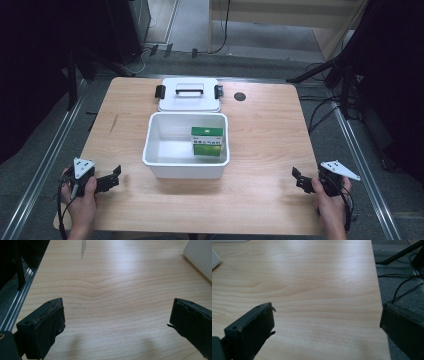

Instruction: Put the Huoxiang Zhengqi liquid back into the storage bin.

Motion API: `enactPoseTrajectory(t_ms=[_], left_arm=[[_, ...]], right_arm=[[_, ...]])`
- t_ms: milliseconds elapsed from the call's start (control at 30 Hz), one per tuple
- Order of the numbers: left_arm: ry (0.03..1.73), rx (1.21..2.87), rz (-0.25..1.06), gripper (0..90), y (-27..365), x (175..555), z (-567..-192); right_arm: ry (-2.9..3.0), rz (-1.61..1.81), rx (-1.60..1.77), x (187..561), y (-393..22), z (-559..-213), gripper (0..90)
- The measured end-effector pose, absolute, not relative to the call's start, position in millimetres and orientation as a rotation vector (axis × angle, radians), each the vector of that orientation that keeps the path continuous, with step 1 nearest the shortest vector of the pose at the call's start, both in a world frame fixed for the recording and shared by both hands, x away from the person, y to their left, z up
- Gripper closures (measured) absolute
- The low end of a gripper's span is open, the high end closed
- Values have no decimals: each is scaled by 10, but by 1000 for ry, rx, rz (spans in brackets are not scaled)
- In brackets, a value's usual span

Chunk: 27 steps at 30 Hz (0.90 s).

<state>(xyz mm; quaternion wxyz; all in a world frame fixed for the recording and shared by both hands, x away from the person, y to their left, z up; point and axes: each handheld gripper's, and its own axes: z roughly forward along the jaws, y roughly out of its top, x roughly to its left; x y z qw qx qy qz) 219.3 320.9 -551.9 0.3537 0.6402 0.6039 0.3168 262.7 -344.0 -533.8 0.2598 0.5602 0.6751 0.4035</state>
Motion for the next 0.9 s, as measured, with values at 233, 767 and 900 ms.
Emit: enactPoseTrajectory(t_ms=[233, 767, 900], left_arm=[[1558, 1656, 822, 6, 3209, 2188, -5518], [1581, 1625, 767, 5, 3261, 2204, -5520], [1582, 1621, 755, 6, 3272, 2209, -5521]], right_arm=[[1801, 1120, 1545, 2438, -3527, -5424, 0], [1732, 1217, 1541, 2194, -3575, -5465, 0], [1740, 1218, 1517, 2187, -3556, -5463, 68]])
